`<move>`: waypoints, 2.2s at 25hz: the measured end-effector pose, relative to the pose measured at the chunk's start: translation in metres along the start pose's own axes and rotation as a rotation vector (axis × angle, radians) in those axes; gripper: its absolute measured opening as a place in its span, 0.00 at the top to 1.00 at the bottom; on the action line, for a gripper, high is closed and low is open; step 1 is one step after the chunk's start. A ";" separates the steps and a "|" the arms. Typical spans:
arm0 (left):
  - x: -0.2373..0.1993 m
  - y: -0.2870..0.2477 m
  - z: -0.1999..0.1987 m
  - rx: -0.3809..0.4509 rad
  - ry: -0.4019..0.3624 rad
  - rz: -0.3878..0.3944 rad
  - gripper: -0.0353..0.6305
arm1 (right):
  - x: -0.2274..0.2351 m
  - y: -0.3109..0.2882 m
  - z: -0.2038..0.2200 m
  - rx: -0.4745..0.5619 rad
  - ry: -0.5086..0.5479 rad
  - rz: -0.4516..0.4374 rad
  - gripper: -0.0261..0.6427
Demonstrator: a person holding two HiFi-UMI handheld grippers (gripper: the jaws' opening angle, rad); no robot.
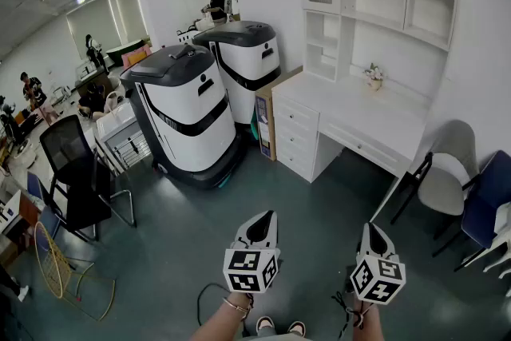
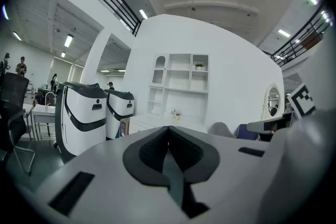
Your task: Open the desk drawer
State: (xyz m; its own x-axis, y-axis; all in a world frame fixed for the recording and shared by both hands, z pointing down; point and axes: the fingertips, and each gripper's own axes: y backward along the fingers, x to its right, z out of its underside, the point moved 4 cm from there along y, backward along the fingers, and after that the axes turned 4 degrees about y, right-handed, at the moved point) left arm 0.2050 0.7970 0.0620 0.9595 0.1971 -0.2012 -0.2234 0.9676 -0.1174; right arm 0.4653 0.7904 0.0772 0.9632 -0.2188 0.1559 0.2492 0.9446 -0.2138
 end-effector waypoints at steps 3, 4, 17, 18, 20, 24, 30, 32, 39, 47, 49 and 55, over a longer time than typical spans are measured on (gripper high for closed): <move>-0.003 0.005 -0.001 0.001 0.000 -0.006 0.92 | -0.005 0.004 -0.001 0.000 0.002 -0.005 0.95; -0.004 0.007 -0.002 0.001 0.002 -0.008 0.92 | -0.006 0.005 -0.001 0.000 0.005 -0.006 0.95; -0.020 0.023 0.004 0.001 0.022 -0.030 0.92 | -0.021 0.011 0.003 0.027 -0.026 -0.032 0.95; -0.021 0.024 0.004 0.001 0.024 -0.032 0.92 | -0.022 0.011 0.003 0.027 -0.023 -0.033 0.95; -0.025 0.027 0.003 0.001 0.029 -0.036 0.92 | -0.026 0.012 0.001 0.026 -0.017 -0.031 0.95; -0.031 0.031 0.004 -0.001 0.037 -0.039 0.92 | -0.032 0.014 0.000 0.030 -0.008 -0.026 0.94; -0.047 0.031 0.006 0.000 0.051 -0.046 0.92 | -0.043 0.011 0.003 0.025 0.004 -0.027 0.89; -0.053 0.031 0.006 0.002 0.057 -0.049 0.92 | -0.048 0.008 0.004 0.021 0.010 -0.031 0.87; -0.076 0.030 0.006 -0.006 0.067 -0.050 0.92 | -0.064 -0.003 0.006 0.016 0.005 -0.029 0.79; -0.105 0.022 0.003 -0.018 0.075 -0.049 0.92 | -0.084 -0.017 0.014 0.007 -0.016 -0.018 0.78; -0.110 0.017 0.002 -0.019 0.072 -0.047 0.92 | -0.082 -0.023 0.015 0.000 -0.023 -0.010 0.79; -0.129 -0.008 0.007 -0.031 0.082 -0.072 0.92 | -0.078 -0.060 0.016 -0.010 -0.036 -0.017 0.80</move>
State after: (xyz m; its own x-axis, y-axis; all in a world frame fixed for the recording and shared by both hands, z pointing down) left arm 0.0846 0.7646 0.0961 0.9564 0.1127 -0.2696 -0.1609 0.9733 -0.1639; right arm 0.3735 0.7546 0.0937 0.9546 -0.2261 0.1938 0.2669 0.9383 -0.2201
